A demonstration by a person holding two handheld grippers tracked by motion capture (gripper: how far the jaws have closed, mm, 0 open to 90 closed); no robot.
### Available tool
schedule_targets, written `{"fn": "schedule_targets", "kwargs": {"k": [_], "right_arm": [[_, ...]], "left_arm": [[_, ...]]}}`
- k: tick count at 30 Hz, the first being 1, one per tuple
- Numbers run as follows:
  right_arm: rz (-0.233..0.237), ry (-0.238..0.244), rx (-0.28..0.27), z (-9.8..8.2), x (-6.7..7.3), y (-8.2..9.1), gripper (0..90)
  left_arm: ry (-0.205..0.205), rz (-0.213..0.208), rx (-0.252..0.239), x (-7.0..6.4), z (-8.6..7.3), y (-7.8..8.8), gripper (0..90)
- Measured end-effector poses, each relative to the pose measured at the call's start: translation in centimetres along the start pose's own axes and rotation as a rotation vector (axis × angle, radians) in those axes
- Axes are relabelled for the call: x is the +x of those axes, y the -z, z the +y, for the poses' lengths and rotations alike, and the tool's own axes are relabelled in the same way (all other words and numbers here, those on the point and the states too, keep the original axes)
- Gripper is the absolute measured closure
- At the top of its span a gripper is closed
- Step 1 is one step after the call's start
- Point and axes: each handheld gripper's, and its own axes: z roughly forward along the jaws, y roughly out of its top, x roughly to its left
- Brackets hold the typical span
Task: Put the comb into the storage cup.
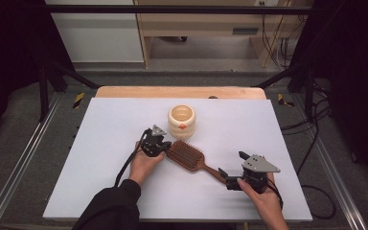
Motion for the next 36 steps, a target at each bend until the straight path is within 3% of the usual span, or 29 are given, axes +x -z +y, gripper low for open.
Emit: {"fn": "schedule_targets", "kwargs": {"k": [18, 25, 28, 29, 30, 34, 36], "right_arm": [[-0.001, -0.016, 0.006, 0.0, -0.2, 0.2, 5.7], [-0.003, -0.021, 0.012, 0.0, -0.3, 0.2, 5.7], [-0.005, -0.024, 0.013, -0.1, -0.4, 0.2, 5.6], [-0.007, -0.026, 0.014, -0.1, -0.4, 0.3, 5.6], [-0.007, -0.026, 0.014, -0.1, -0.4, 0.3, 5.6], [-0.019, -0.034, 0.012, -0.1, -0.7, 0.5, 5.2], [-0.018, -0.035, 0.014, 0.0, -0.8, 0.5, 5.1]], "left_arm": [[-0.062, -0.094, 0.002, -5.0, 0.8, -1.5, 90.0], [-0.073, -0.108, 0.002, -6.0, 0.9, -1.7, 90.0], [-0.070, -0.106, -0.002, -6.0, 0.8, -1.7, 90.0], [-0.093, -0.062, -0.006, -6.0, 0.8, -1.5, 90.0], [-0.093, -0.062, -0.006, -6.0, 0.8, -1.5, 90.0], [-0.074, -0.028, -0.078, -5.1, 0.6, 0.2, 90.0], [-0.074, -0.020, -0.089, -4.9, 0.4, 0.7, 90.0]]}}
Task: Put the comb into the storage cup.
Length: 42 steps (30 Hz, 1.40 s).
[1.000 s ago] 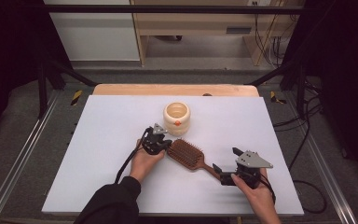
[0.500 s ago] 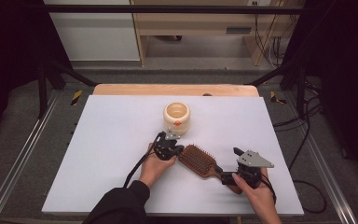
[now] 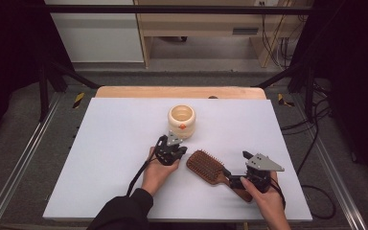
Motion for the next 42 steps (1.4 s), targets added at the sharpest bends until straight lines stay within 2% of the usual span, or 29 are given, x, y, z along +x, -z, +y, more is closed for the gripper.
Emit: {"fn": "schedule_targets", "kwargs": {"k": [3, 5, 6, 7, 8, 13, 14, 15, 16, 17, 18, 19, 20, 21, 22, 24, 25, 26, 27, 28, 32, 33, 35, 39, 42], "right_arm": [[0.005, -0.007, 0.010, 0.1, -0.1, 0.1, 5.2], [0.010, -0.009, 0.018, 0.1, 0.0, 0.0, 5.2], [0.019, -0.009, 0.035, 0.2, 0.1, 0.1, 5.3], [0.019, -0.009, 0.035, 0.2, 0.1, 0.1, 5.3], [0.029, -0.014, 0.050, 0.3, 0.1, 0.1, 5.3], [0.039, -0.029, 0.068, 0.3, 0.2, 0.3, 6.2], [0.039, -0.029, 0.068, 0.3, 0.2, 0.3, 6.2], [0.036, -0.033, 0.068, 0.4, 0.2, 0.4, 6.8], [0.035, -0.035, 0.068, 0.4, 0.3, 0.4, 7.1], [0.035, -0.035, 0.068, 0.4, 0.3, 0.4, 7.1], [0.028, -0.024, 0.070, 0.6, 0.4, 0.5, 7.5], [0.028, -0.024, 0.070, 0.6, 0.4, 0.5, 7.5], [0.031, -0.013, 0.072, 0.8, 0.6, 0.7, 7.7], [0.031, -0.013, 0.072, 0.8, 0.6, 0.7, 7.7], [0.033, -0.010, 0.075, 0.8, 0.7, 0.7, 7.9], [0.046, -0.016, 0.108, 0.9, 0.8, 0.6, 8.3], [0.054, -0.019, 0.125, 0.9, 0.8, 0.6, 8.5], [0.054, -0.019, 0.125, 0.9, 0.8, 0.6, 8.5], [0.059, -0.021, 0.132, 0.9, 0.8, 0.5, 8.5], [0.068, -0.024, 0.145, 0.9, 0.8, 0.6, 8.9], [0.065, -0.019, 0.147, 0.9, 0.8, 0.6, 8.8], [0.065, -0.019, 0.147, 0.9, 0.8, 0.6, 8.8], [0.053, -0.017, 0.147, 0.9, 0.8, 0.6, 8.8], [0.050, -0.007, 0.146, 0.9, 0.9, 0.7, 8.7], [0.051, -0.001, 0.151, 0.8, 0.9, 0.7, 8.8]], "left_arm": [[0.027, 0.022, -0.041, 1.0, -1.3, 2.3, 90.0], [0.027, 0.031, -0.050, 1.2, -1.6, 2.9, 90.0], [0.023, 0.050, -0.066, 1.6, -2.4, 4.1, 90.0], [0.023, 0.050, -0.066, 1.6, -2.4, 4.1, 90.0], [0.036, 0.059, -0.086, 2.1, -3.2, 5.4, 90.0], [0.032, 0.108, -0.124, 3.5, -5.5, 8.8, 90.0], [0.032, 0.108, -0.124, 3.5, -5.5, 8.8, 89.9], [0.046, 0.128, -0.141, 4.1, -6.7, 10.2, 89.8], [0.063, 0.138, -0.153, 4.5, -7.3, 10.9, 89.7], [0.063, 0.138, -0.153, 4.5, -7.3, 10.9, 89.2], [0.085, 0.148, -0.172, 5.2, -8.0, 12.0, 88.2], [0.085, 0.148, -0.172, 5.2, -8.0, 12.0, 86.6], [0.099, 0.163, -0.207, 5.8, -8.3, 13.2, 82.1], [0.099, 0.163, -0.207, 5.8, -8.3, 13.2, 76.3], [0.103, 0.185, -0.233, 6.0, -8.3, 13.9, 66.2], [0.087, 0.232, -0.250, 6.2, -8.5, 14.7, 54.1], [0.081, 0.273, -0.274, 6.2, -8.9, 15.4, 48.1], [0.081, 0.273, -0.274, 6.2, -8.9, 15.4, 41.5], [0.077, 0.289, -0.277, 6.2, -9.1, 15.7, 41.5], [0.073, 0.307, -0.279, 6.2, -9.4, 16.3, 32.3], [0.076, 0.322, -0.293, 6.3, -10.0, 17.2, 18.5], [0.085, 0.323, -0.295, 6.4, -10.2, 17.5, 18.5], [0.104, 0.322, -0.303, 6.6, -11.0, 18.2, 9.0], [0.102, 0.324, -0.321, 6.9, -11.3, 18.8, 5.9], [0.111, 0.314, -0.334, 7.5, -11.6, 18.6, 5.6]]}}
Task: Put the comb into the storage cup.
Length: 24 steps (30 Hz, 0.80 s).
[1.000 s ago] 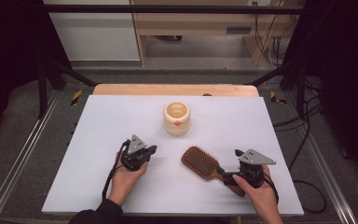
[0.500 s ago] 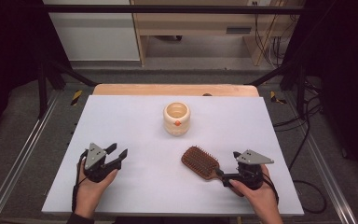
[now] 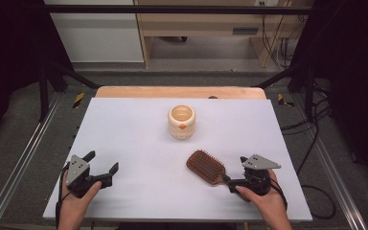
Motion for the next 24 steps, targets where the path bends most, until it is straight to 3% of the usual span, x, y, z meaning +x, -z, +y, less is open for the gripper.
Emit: {"fn": "schedule_targets", "kwargs": {"k": [17, 24], "right_arm": [[0.022, 0.014, 0.068, -0.3, 0.4, 0.3, 9.7], [0.066, 0.010, 0.151, 0.1, 0.3, 0.3, 9.8]], "left_arm": [[0.028, 0.032, -0.043, 1.1, -0.2, 0.1, 4.2], [0.060, 0.065, -0.055, 1.5, -0.2, 0.1, 1.8]]}}
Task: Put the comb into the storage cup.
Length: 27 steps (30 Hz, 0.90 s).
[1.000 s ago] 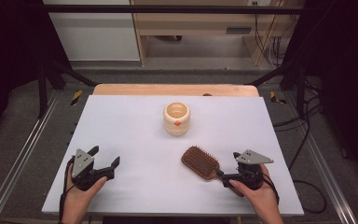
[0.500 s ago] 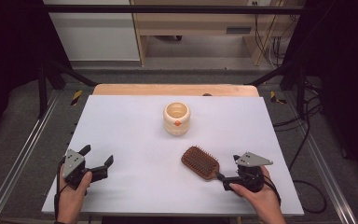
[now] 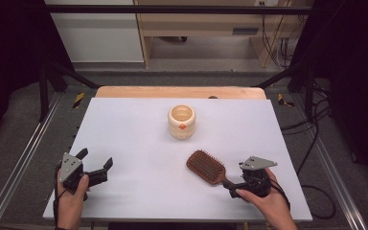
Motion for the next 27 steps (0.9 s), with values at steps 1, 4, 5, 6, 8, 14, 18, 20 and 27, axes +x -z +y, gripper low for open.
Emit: {"fn": "schedule_targets", "kwargs": {"k": [1, 4, 5, 6, 8, 14, 18, 20, 27], "right_arm": [[0.003, 0.005, 0.011, -0.1, 0.0, -0.1, 9.9], [-0.002, 0.017, 0.033, -0.2, 0.0, 0.0, 10.2], [-0.002, 0.030, 0.050, -0.1, 0.0, 0.1, 10.2], [-0.001, 0.033, 0.053, -0.1, 0.0, 0.2, 10.2], [-0.003, 0.043, 0.070, 0.1, 0.0, 0.3, 10.2], [-0.004, 0.076, 0.128, 0.5, -0.1, 0.1, 10.9], [0.005, 0.117, 0.181, 0.9, 0.1, -0.3, 11.3], [0.002, 0.126, 0.207, 1.1, 0.1, -0.5, 11.5], [0.010, 0.139, 0.250, 1.4, -0.2, -1.2, 12.6]], "left_arm": [[0.009, -0.001, 0.000, 0.2, 0.0, 0.0, 1.8], [0.022, 0.000, -0.006, 0.4, -0.1, 0.1, 1.8], [0.028, 0.004, -0.009, 0.4, -0.1, 0.1, 1.8], [0.024, 0.006, -0.007, 0.5, -0.1, 0.1, 1.7], [0.024, 0.006, -0.006, 0.4, -0.1, 0.2, 1.8], [0.019, -0.010, -0.002, 0.2, -0.1, 0.1, 1.8], [0.017, -0.017, 0.004, 0.2, -0.2, 0.0, 1.8], [0.018, -0.018, 0.003, 0.2, -0.2, 0.0, 1.8], [0.009, -0.022, 0.006, 0.0, -0.1, 0.0, 1.8]]}}
